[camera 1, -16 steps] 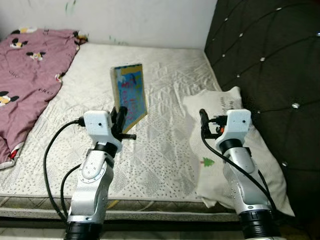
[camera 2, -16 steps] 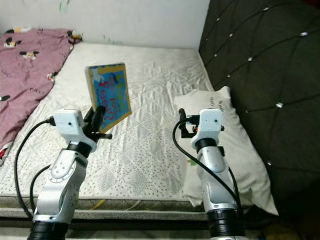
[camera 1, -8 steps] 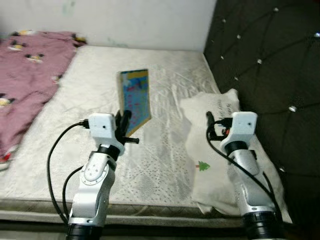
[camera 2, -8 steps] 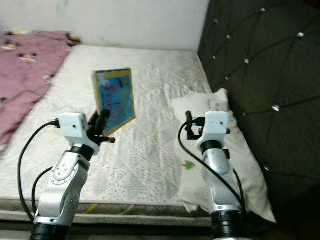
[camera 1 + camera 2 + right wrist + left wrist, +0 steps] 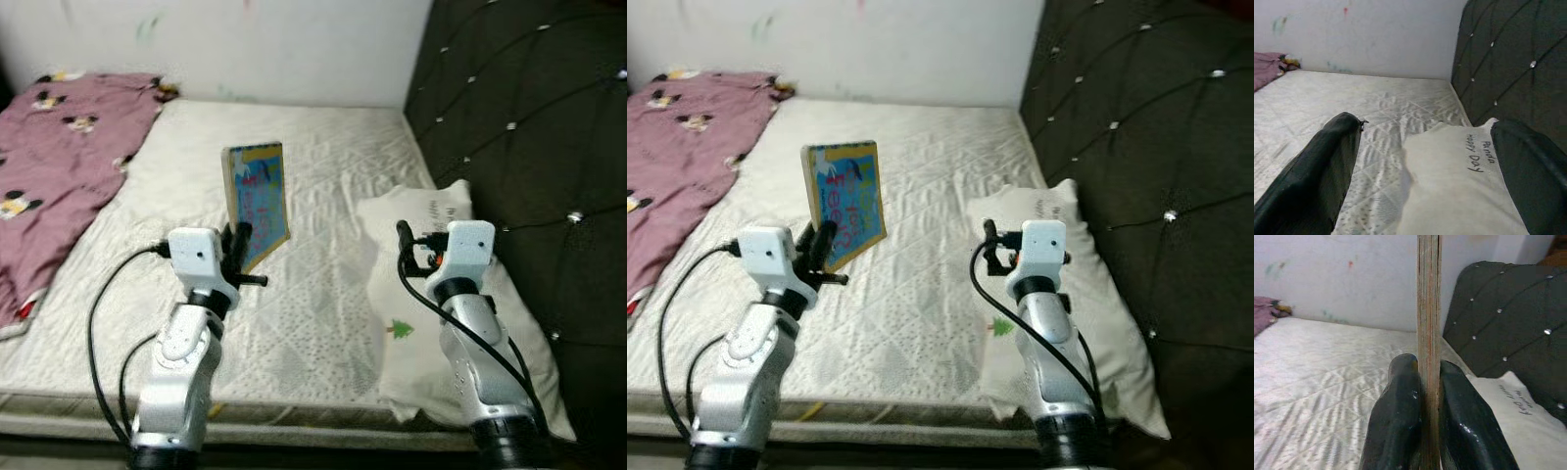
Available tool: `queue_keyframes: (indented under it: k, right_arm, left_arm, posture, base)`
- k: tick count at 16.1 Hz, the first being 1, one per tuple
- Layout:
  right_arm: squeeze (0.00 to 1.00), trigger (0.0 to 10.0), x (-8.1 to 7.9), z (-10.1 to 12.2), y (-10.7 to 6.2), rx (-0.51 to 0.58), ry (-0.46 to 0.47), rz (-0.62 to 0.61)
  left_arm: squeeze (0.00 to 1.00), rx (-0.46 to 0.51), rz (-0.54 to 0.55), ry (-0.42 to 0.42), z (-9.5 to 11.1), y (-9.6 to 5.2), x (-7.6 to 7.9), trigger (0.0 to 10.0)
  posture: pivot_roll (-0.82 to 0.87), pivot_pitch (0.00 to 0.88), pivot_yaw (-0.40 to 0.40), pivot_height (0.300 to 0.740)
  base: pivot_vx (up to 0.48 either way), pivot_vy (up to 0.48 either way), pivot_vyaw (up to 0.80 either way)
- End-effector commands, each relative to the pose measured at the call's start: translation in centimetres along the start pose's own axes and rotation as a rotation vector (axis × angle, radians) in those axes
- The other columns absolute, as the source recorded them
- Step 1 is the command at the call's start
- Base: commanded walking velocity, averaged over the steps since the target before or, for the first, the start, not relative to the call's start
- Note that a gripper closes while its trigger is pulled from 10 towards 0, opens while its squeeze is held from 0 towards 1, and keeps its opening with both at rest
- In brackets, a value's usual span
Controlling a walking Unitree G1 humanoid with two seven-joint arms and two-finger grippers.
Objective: Clean up the room
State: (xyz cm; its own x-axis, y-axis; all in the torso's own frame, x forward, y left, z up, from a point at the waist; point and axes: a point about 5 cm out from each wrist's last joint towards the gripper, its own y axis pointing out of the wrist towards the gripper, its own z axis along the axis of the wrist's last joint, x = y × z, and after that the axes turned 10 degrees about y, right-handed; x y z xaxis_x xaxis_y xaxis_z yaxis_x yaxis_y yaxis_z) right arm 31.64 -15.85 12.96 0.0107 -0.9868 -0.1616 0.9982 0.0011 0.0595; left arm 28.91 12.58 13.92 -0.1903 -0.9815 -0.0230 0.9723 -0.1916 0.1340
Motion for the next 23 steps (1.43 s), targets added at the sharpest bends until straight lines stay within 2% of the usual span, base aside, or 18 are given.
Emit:
queue_keyframes:
  k: [1,2,7,14,19,23]
  right_arm:
    - [0.0,10.0,-0.1,0.2,0.2,0.0,0.006,0.005]
    - [0.0,10.0,0.1,0.1,0.2,-0.017,0.027,-0.008]
    - [0.0,10.0,0.0,-0.3,-0.1,-0.023,0.017,-0.002]
    - [0.0,10.0,-0.5,-0.5,-0.1,-0.031,0.023,0.019]
    - [0.0,10.0,-0.8,-0.6,-0.2,-0.037,0.031,0.046]
    - [0.0,10.0,-1.3,-0.7,-0.4,-0.043,0.037,0.065]
  left_arm:
    - [0.0,0.043,0.005,0.014,1.1,0.2,-0.1,10.0]
    - [0.0,0.04,0.016,0.018,1.1,0.3,-0.1,10.0]
    - [0.0,0.017,0.058,0.034,0.8,-0.3,-0.4,10.0]
    - [0.0,0.006,0.061,0.038,0.6,-0.5,-0.4,10.0]
    - [0.0,-0.026,0.115,0.076,-0.2,-1.1,-1.4,10.0]
    - [0.0,-0.03,0.121,0.079,-0.3,-1.2,-1.3,10.0]
  posture:
    - [-0.09,0.032,-0.032,0.74]
    - [-0.09,0.037,-0.033,0.74]
    - [-0.07,0.06,-0.036,0.74]
    - [-0.06,0.053,-0.037,0.74]
    - [-0.06,0.06,-0.042,0.74]
    - [-0.06,0.068,-0.045,0.74]
  base:
    - [0.0,0.0,0.0]
    - [0.0,0.0,-0.8]
    - [0.0,0.0,-0.8]
    - [0.0,0.0,0.0]
    - [0.0,0.0,0.0]
    - [0.0,0.0,0.0]
